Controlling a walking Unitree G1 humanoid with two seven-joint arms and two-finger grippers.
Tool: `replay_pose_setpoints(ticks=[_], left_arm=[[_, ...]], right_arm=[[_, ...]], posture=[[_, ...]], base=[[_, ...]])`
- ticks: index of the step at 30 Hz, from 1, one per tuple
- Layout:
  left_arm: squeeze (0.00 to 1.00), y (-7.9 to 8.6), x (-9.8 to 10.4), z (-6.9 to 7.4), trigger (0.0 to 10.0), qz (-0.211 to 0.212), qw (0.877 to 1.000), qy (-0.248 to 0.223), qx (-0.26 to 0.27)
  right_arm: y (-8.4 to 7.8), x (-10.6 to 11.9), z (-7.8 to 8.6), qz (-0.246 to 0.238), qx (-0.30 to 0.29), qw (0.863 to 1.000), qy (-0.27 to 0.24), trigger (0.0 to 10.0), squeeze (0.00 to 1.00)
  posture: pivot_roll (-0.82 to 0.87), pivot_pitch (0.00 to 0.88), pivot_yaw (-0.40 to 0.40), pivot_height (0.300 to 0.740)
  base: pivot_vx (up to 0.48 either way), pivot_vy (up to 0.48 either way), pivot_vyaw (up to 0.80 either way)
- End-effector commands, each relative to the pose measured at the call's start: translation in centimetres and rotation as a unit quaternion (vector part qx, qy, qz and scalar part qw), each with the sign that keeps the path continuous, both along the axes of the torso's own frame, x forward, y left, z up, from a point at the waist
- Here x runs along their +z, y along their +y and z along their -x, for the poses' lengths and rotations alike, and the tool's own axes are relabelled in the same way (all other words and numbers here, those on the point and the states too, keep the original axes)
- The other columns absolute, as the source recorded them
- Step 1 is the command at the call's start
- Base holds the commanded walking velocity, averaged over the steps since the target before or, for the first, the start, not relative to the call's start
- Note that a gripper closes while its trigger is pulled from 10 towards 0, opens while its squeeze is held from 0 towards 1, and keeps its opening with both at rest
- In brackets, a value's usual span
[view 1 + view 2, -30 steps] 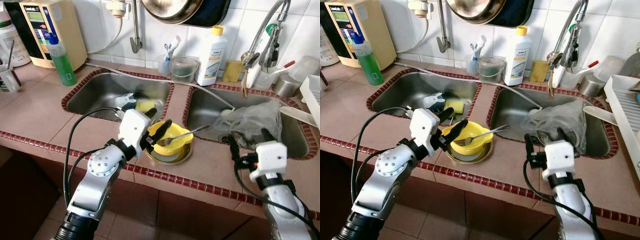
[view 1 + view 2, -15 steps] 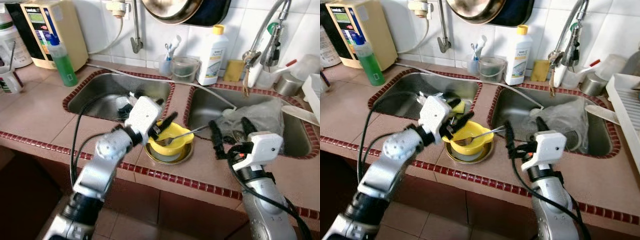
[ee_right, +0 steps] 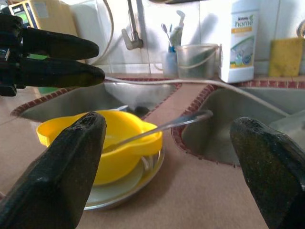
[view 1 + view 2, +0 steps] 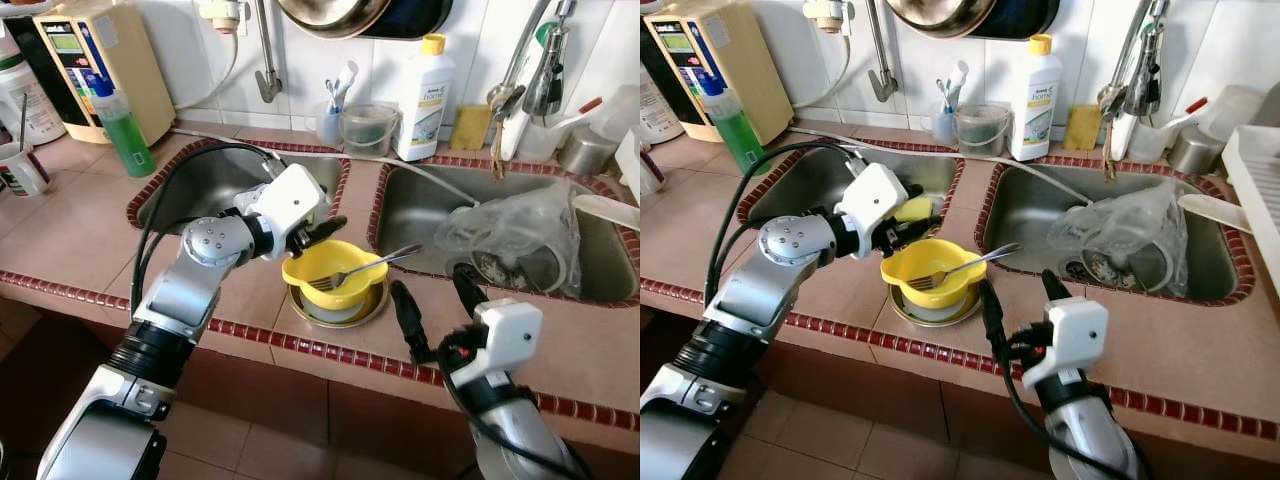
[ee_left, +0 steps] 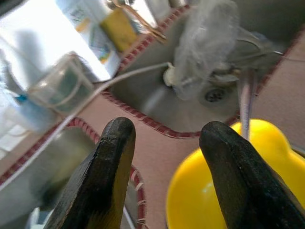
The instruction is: Kitchen organization
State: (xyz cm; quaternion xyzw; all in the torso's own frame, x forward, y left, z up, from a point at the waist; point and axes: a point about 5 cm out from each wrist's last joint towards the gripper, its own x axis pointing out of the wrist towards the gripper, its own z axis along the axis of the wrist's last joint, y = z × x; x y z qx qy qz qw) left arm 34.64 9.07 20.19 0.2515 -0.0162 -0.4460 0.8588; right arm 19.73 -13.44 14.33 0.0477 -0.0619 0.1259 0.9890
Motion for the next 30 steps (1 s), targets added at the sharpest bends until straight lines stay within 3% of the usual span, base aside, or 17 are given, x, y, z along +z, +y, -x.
replay_pose_setpoints(ticks=[1, 7, 15, 30], left_arm=[[0.0, 0.1, 0.4, 0.1, 10.0, -0.016, 1.0, 0.001, -0.013], [0.0, 0.1, -0.4, 0.8, 10.0, -0.049, 0.998, 0.018, -0.047], [0.0, 0.0, -1.0, 1.0, 10.0, -0.077, 0.995, 0.033, -0.059], [0.0, -1.7, -2.6, 0.1, 10.0, -0.1, 0.992, 0.078, -0.016]], right_arm=[[0.2, 0.4, 0.2, -0.001, -0.005, 1.0, 0.001, 10.0, 0.0], [0.3, 0.7, 0.5, 0.01, -0.029, 1.0, -0.003, 10.0, 0.0], [0.8, 1.0, 0.7, 0.005, -0.014, 1.0, 0.003, 10.0, 0.0], [1.7, 2.4, 1.3, -0.012, -0.024, 1.0, 0.001, 10.0, 0.0]], posture=[[-0.09, 0.042, 0.125, 0.74], [-0.09, 0.05, 0.131, 0.74], [-0.08, 0.072, 0.138, 0.74], [-0.11, 0.119, 0.162, 0.74]], base=[[0.0, 0.0, 0.0], [0.0, 0.0, 0.0], [0.0, 0.0, 0.0], [0.0, 0.0, 0.0]])
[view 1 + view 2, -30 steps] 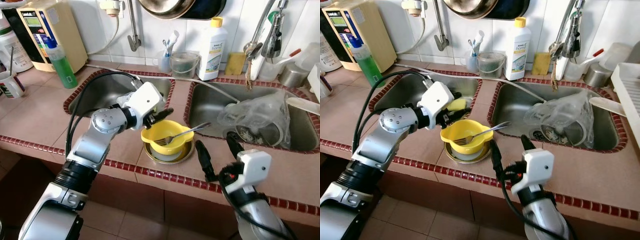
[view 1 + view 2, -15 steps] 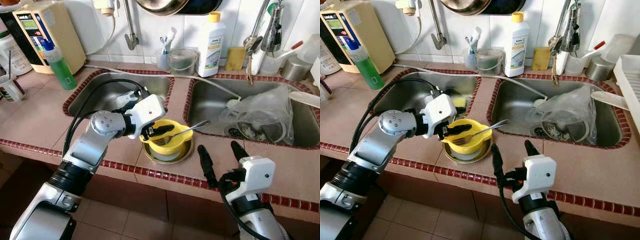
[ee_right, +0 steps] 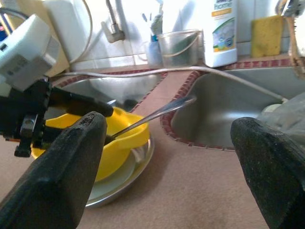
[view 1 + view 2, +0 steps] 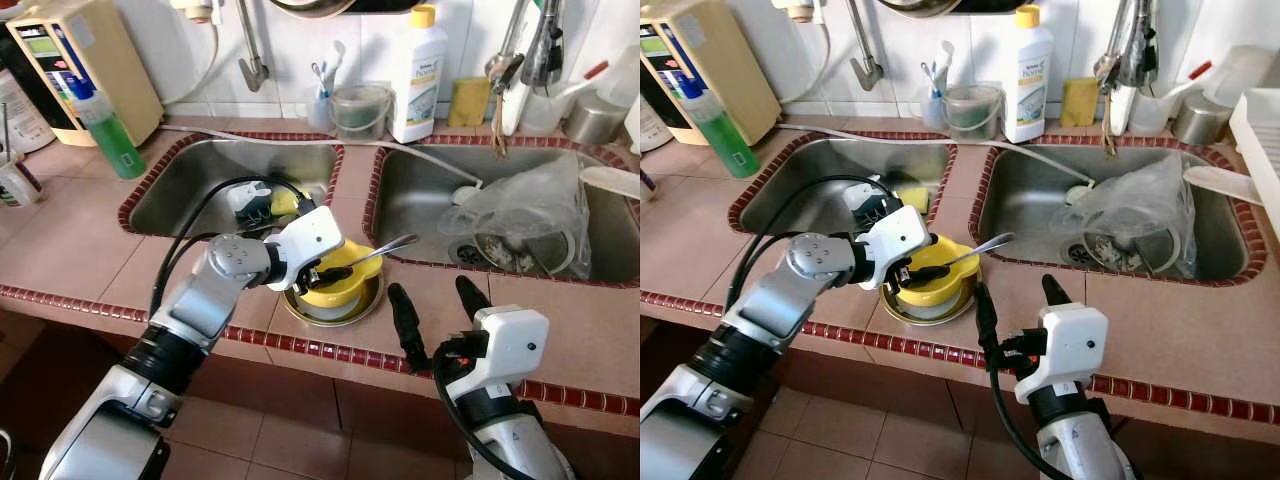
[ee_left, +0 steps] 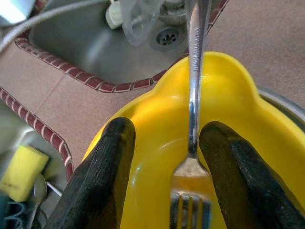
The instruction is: Kitchen organization
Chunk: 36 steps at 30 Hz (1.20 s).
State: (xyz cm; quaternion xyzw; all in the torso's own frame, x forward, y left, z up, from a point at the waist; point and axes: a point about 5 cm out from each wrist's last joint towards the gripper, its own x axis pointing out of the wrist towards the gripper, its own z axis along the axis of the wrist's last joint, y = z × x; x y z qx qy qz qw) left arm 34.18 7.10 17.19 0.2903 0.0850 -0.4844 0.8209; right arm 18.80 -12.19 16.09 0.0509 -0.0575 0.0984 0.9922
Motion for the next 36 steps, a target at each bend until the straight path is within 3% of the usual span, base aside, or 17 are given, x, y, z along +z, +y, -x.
replay_pose_setpoints(ticks=[1, 11, 16, 19, 28, 29, 31, 32, 34, 35, 36], left_arm=[[0.0, 0.2, 0.4, -0.4, 10.0, -0.014, 1.0, -0.001, 0.005], [0.0, 0.3, 1.0, -0.8, 10.0, -0.033, 0.999, -0.005, -0.005], [0.0, 0.5, 1.0, -0.7, 10.0, -0.041, 0.999, 0.025, -0.015], [0.0, 0.6, 1.2, -0.8, 10.0, -0.053, 0.998, 0.0, -0.025], [0.0, 1.2, 1.0, -0.9, 9.8, -0.064, 0.997, 0.017, -0.025], [0.0, 1.3, 0.7, -0.8, 7.9, -0.07, 0.997, 0.023, -0.027], [0.0, 1.3, 0.5, -0.8, 7.9, -0.074, 0.997, 0.023, -0.029], [0.0, 1.3, 0.2, -0.5, 4.6, -0.078, 0.996, 0.036, -0.038], [0.0, 1.4, 0.0, -0.4, 4.6, -0.08, 0.995, 0.044, -0.041], [0.0, 1.3, -0.1, -0.1, 0.0, -0.082, 0.994, 0.048, -0.055], [0.0, 1.3, -0.1, -0.1, 0.2, -0.085, 0.994, 0.049, -0.058]], right_arm=[[0.4, 0.7, 0.4, -0.008, 0.002, 1.0, -0.004, 10.0, 0.0], [0.5, 0.7, 0.6, -0.003, -0.005, 1.0, -0.001, 10.0, 0.0], [0.5, 0.7, 0.7, -0.003, -0.009, 1.0, 0.003, 10.0, 0.0], [0.4, 0.7, 0.7, -0.003, -0.011, 1.0, 0.003, 10.0, 0.0], [0.3, 0.7, 0.6, 0.0, -0.012, 1.0, 0.003, 10.0, 0.0], [0.3, 0.8, 0.6, 0.001, -0.011, 1.0, 0.002, 10.0, 0.0], [0.4, 0.8, 0.6, 0.0, -0.01, 1.0, 0.001, 10.0, 0.0], [0.3, 0.8, 0.7, 0.002, -0.009, 1.0, 0.002, 10.0, 0.0], [0.3, 0.8, 0.7, 0.003, -0.008, 1.0, 0.003, 10.0, 0.0], [0.3, 0.8, 0.7, 0.003, -0.009, 1.0, 0.002, 10.0, 0.0], [0.3, 0.8, 0.7, 0.004, -0.009, 1.0, 0.002, 10.0, 0.0]], posture=[[-0.11, 0.121, 0.164, 0.74], [-0.11, 0.129, 0.174, 0.74], [-0.11, 0.132, 0.177, 0.74], [-0.11, 0.134, 0.177, 0.74], [-0.11, 0.13, 0.172, 0.74], [-0.11, 0.13, 0.171, 0.74], [-0.11, 0.13, 0.171, 0.74], [-0.11, 0.13, 0.17, 0.74], [-0.11, 0.13, 0.17, 0.74], [-0.11, 0.13, 0.169, 0.74], [-0.11, 0.13, 0.169, 0.74]], base=[[0.0, 0.0, 0.0], [0.0, 0.0, 0.0], [0.0, 0.0, 0.0], [0.0, 0.0, 0.0], [0.0, 0.0, 0.0], [0.0, 0.0, 0.0], [0.0, 0.0, 0.0], [0.0, 0.0, 0.0], [0.0, 0.0, 0.0], [0.0, 0.0, 0.0], [0.0, 0.0, 0.0]])
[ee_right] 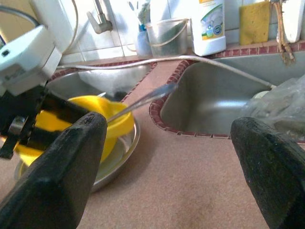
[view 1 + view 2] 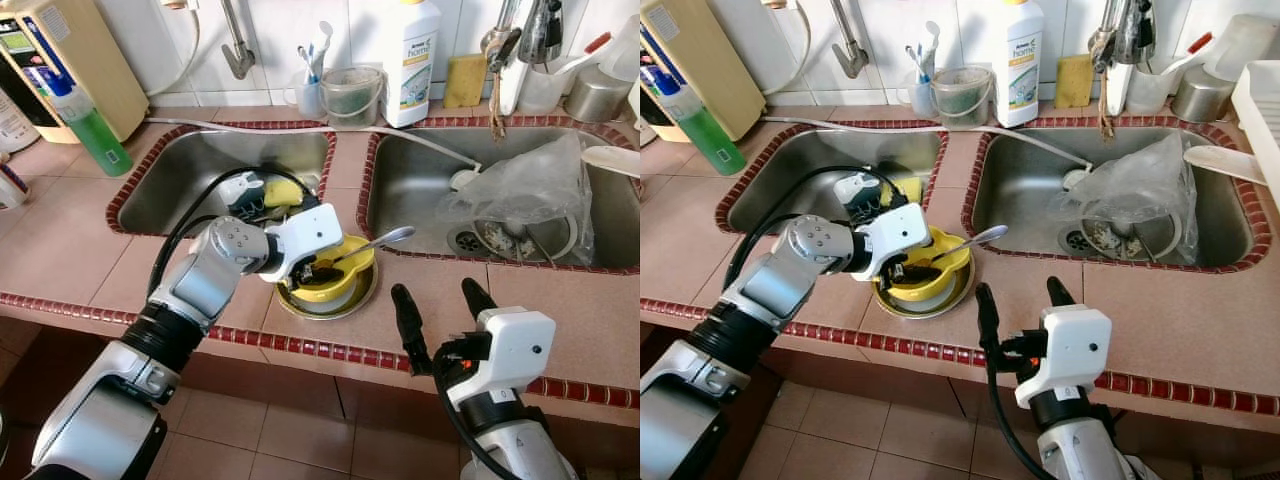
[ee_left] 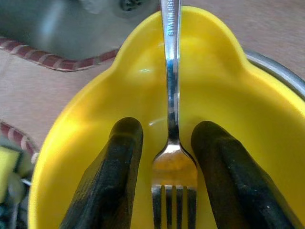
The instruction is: Kitchen organization
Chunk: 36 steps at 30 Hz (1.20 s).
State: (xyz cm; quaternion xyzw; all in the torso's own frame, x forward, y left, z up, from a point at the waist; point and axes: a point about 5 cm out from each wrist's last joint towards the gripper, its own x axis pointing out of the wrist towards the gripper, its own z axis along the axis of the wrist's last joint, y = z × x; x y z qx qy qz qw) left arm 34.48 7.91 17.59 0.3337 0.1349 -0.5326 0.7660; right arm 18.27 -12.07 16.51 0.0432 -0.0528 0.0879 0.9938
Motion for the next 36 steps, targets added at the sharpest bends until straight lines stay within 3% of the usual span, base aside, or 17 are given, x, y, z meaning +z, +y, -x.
replay_pose_setpoints(ticks=[1, 36], left_arm=[[0.0, 0.55, -0.66, 0.32, 0.0, -0.016, 1.0, 0.013, -0.004], [0.0, 0.99, -0.29, -0.05, 0.0, -0.018, 1.0, 0.016, 0.002]], right_arm=[[0.21, 0.35, 0.18, -0.003, 0.002, 1.0, -0.003, 10.0, 0.0], [0.19, 0.3, 0.01, -0.004, -0.003, 1.0, -0.003, 10.0, 0.0]], posture=[[-0.11, 0.128, 0.171, 0.74], [-0.11, 0.136, 0.17, 0.74]], base=[[0.0, 0.0, 0.0], [0.0, 0.0, 0.0]])
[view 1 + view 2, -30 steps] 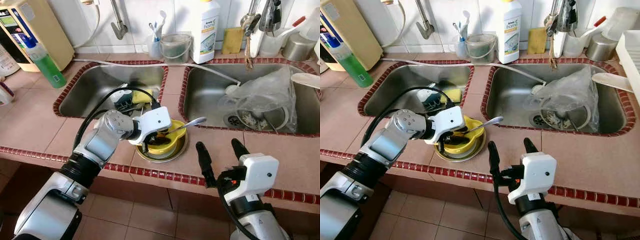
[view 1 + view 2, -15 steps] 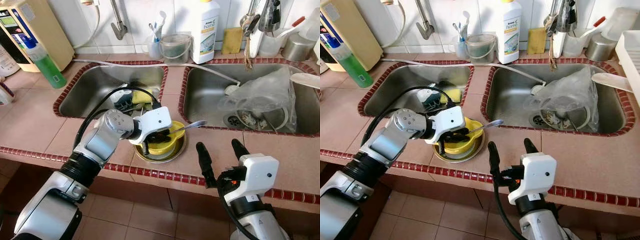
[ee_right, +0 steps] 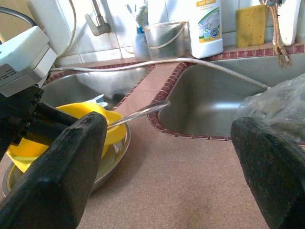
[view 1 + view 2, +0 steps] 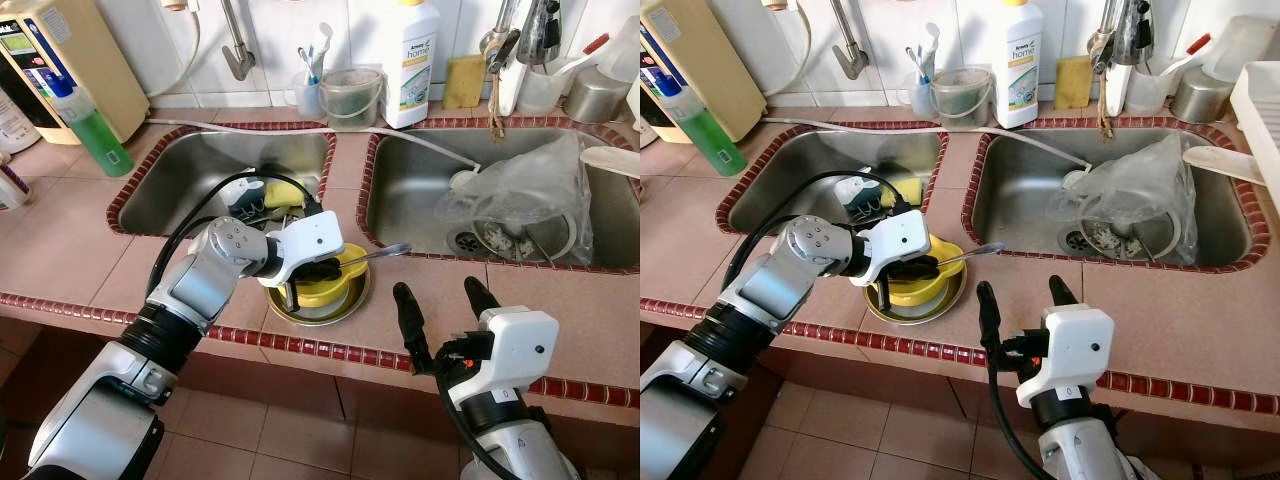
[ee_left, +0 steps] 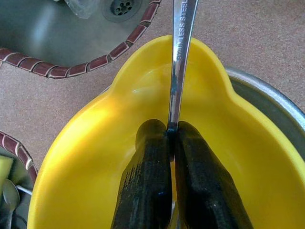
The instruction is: Kitchen organization
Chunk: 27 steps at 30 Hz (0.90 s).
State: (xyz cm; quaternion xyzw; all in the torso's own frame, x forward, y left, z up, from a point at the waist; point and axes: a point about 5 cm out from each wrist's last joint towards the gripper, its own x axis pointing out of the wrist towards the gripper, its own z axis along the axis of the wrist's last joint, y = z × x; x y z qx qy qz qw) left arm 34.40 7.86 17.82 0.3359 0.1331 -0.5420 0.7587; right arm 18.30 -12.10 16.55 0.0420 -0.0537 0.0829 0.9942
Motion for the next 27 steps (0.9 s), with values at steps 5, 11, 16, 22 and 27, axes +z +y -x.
replay_pose_setpoints(ticks=[5, 11, 16, 22, 27], left_arm=[[0.0, 1.3, 0.1, -0.5, 0.0, -0.008, 1.0, 0.007, 0.022], [0.0, 1.6, 1.7, -1.4, 2.5, 0.005, 0.999, -0.013, 0.038], [0.0, 1.9, 3.2, -2.0, 10.0, 0.011, 0.999, -0.03, 0.034], [0.0, 2.4, 4.8, -2.0, 10.0, 0.026, 0.999, -0.026, 0.01], [0.0, 2.9, 6.8, -2.4, 10.0, 0.073, 0.997, -0.019, 0.007]], right_arm=[[0.2, 0.2, -0.1, -0.004, 0.004, 1.0, -0.003, 10.0, 0.0], [0.1, 0.3, -0.5, 0.0, 0.008, 1.0, -0.008, 10.0, 0.0], [0.0, 0.3, -0.9, 0.003, 0.011, 1.0, -0.011, 10.0, 0.0], [-0.1, 0.4, -1.3, 0.007, 0.017, 1.0, -0.015, 10.0, 0.0], [-0.1, 0.4, -1.7, 0.006, 0.024, 1.0, -0.017, 10.0, 0.0]], posture=[[-0.1, 0.133, 0.162, 0.74], [-0.1, 0.124, 0.151, 0.74], [-0.09, 0.118, 0.14, 0.74], [-0.09, 0.107, 0.127, 0.74], [-0.09, 0.093, 0.12, 0.74]], base=[[0.0, 0.0, 0.0], [0.0, 0.0, 0.0], [0.0, 0.0, 0.0], [0.0, 0.0, 0.0], [0.0, 0.0, 0.0]])
